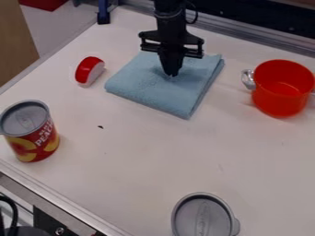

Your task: Moved the napkin into the bottom side of the table

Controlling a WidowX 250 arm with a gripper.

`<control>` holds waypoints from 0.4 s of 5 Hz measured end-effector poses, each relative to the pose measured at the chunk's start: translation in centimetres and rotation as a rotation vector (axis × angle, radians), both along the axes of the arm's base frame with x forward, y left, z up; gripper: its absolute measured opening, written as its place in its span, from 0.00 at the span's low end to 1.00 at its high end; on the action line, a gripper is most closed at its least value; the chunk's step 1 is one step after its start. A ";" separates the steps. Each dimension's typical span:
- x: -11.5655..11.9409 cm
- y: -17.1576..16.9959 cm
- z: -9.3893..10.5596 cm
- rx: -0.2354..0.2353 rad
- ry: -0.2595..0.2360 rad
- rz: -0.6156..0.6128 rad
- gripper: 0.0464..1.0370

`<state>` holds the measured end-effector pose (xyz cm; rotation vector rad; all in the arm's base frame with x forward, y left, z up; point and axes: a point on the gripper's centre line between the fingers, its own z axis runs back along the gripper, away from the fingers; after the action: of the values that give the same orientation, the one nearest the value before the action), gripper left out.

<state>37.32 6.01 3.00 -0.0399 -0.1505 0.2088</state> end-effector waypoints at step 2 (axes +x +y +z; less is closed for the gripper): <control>0.1 0.3 -1.4 0.027 -0.011 0.038 0.01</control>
<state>37.43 6.30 1.60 -0.0111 -0.1655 0.2443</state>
